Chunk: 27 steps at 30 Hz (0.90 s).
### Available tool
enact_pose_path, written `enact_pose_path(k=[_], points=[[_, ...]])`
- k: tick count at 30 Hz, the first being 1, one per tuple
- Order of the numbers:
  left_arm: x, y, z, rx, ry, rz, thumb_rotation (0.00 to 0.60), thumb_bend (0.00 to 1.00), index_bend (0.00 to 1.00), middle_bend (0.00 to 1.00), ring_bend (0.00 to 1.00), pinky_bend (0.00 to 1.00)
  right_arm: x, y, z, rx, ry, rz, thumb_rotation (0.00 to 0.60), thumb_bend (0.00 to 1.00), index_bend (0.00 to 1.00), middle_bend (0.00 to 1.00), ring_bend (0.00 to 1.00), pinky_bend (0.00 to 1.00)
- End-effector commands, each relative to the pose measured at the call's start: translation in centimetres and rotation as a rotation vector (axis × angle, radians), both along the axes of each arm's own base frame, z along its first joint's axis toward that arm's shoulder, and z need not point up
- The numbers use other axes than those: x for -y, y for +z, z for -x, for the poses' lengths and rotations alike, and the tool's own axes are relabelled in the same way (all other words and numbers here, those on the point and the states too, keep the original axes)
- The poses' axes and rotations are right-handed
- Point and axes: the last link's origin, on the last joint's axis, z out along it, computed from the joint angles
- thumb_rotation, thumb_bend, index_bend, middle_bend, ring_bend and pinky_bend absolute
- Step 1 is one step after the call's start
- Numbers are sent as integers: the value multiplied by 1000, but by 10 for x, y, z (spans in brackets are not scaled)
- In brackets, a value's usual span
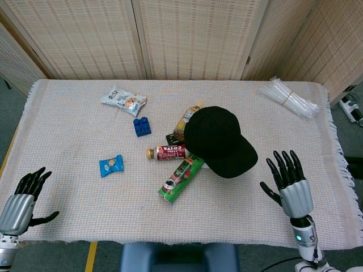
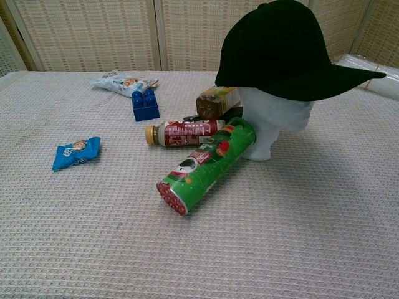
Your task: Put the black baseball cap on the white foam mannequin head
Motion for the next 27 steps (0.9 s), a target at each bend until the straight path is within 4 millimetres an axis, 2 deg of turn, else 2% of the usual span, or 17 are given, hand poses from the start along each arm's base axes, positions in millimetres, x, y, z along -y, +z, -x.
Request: enact_pose_path(k=[1, 5, 8, 11, 17, 27], points=[[0, 0, 0, -8, 2, 1, 600, 103, 5, 0, 0, 50, -27, 34, 21, -62, -164, 22, 600, 63, 0, 0, 0, 0], [-1, -2, 1, -33, 8, 1, 600, 103, 6, 0, 0, 51, -43, 63, 31, -59, -436, -46, 600, 64, 0, 0, 0, 0], [-2, -5, 3, -57, 11, 3, 600, 103, 5, 0, 0, 51, -52, 78, 38, -47, -622, -118, 600, 63, 0, 0, 0, 0], [-1, -8, 5, -85, 23, 16, 600, 102, 6, 0, 0, 50, -60, 90, 43, -66, -729, -148, 600, 65, 0, 0, 0, 0], [0, -6, 0, -84, 3, -7, 600, 103, 5, 0, 0, 50, -67, 98, 53, -56, -776, -188, 600, 63, 0, 0, 0, 0], [8, -5, -6, -93, -28, -15, 600, 102, 5, 0, 0, 50, -74, 104, 44, -40, -715, -212, 600, 64, 0, 0, 0, 0]])
